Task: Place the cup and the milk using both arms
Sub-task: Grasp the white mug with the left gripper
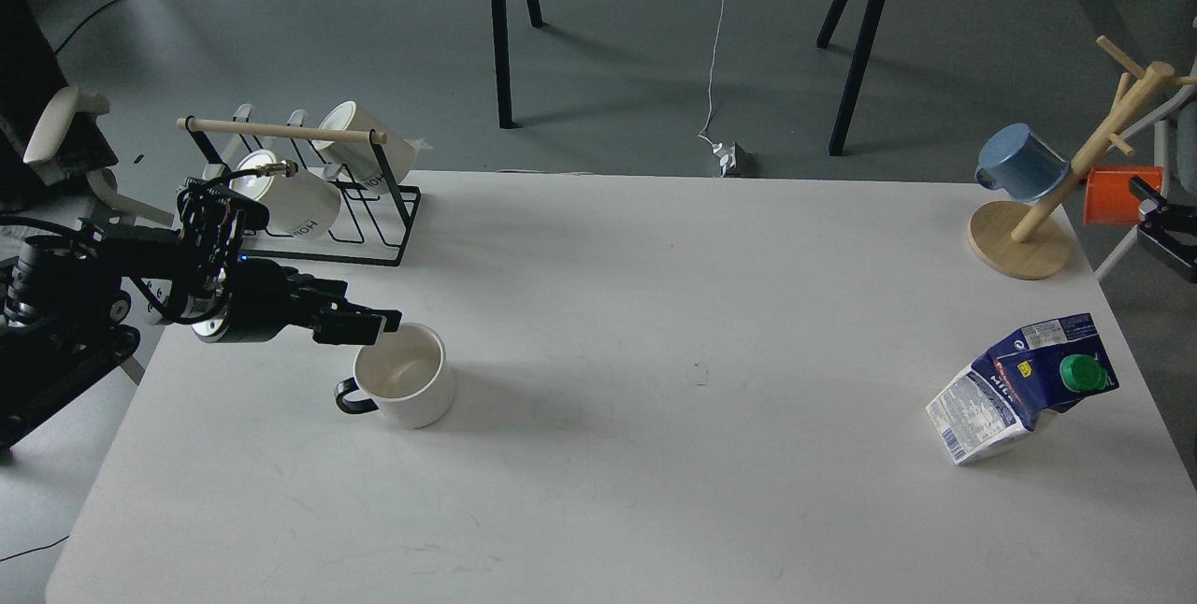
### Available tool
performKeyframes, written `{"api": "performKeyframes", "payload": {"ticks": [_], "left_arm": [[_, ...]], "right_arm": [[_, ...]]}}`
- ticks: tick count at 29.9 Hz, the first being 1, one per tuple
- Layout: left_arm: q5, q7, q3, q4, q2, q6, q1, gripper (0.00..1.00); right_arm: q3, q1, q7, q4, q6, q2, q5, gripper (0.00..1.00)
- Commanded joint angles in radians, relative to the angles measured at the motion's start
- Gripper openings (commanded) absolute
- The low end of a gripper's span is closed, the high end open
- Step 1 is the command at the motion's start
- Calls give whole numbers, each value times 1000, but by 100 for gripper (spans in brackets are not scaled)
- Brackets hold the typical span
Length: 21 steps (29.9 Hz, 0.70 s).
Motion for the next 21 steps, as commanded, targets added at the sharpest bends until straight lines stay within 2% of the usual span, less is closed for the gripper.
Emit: {"api": "performKeyframes", "payload": {"ticks": [1, 13, 18, 21], "left_arm": [[11, 0, -1, 22, -24, 0, 18, 98], [9, 0, -1, 68, -54, 0, 56, 98], [6, 0, -2, 68, -62, 0, 62, 91], [6, 0, -2, 68, -67, 15, 62, 79]], "right_arm": [[-3, -1, 0, 1, 0, -1, 0, 98], [-3, -9, 0, 1, 0, -1, 0, 98], [-1, -9, 0, 1, 0, 1, 0, 98], [-1, -9, 0, 0, 0, -1, 0, 98]]}}
